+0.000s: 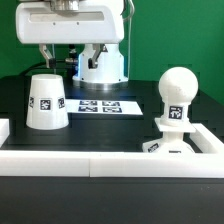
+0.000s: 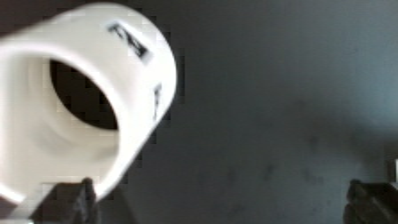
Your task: Assemble lamp
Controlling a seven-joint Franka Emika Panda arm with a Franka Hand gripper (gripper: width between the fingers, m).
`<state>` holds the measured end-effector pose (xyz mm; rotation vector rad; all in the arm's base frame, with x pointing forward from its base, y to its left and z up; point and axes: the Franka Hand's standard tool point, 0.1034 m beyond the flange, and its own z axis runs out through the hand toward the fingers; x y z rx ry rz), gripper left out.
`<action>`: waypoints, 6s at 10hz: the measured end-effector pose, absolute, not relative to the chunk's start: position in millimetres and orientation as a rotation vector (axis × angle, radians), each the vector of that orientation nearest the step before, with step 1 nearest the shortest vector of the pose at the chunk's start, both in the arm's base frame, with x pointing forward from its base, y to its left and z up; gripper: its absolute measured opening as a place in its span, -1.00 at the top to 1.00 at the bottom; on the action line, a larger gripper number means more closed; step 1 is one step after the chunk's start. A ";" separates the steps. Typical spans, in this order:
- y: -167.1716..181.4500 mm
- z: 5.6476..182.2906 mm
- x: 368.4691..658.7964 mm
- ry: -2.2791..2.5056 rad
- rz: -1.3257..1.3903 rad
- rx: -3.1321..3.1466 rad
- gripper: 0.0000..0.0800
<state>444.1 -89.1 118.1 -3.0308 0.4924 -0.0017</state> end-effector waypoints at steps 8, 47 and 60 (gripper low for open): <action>-101.7 85.3 437.6 0.405 0.057 -3.074 -0.75; 96.2 235.9 606.4 0.775 0.020 -2.835 0.89; 126.5 147.8 614.8 0.691 -0.002 -2.905 0.89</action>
Offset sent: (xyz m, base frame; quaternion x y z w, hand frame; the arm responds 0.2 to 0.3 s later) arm 0.0055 -0.0045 -0.0094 0.0050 0.0082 -0.0125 0.9999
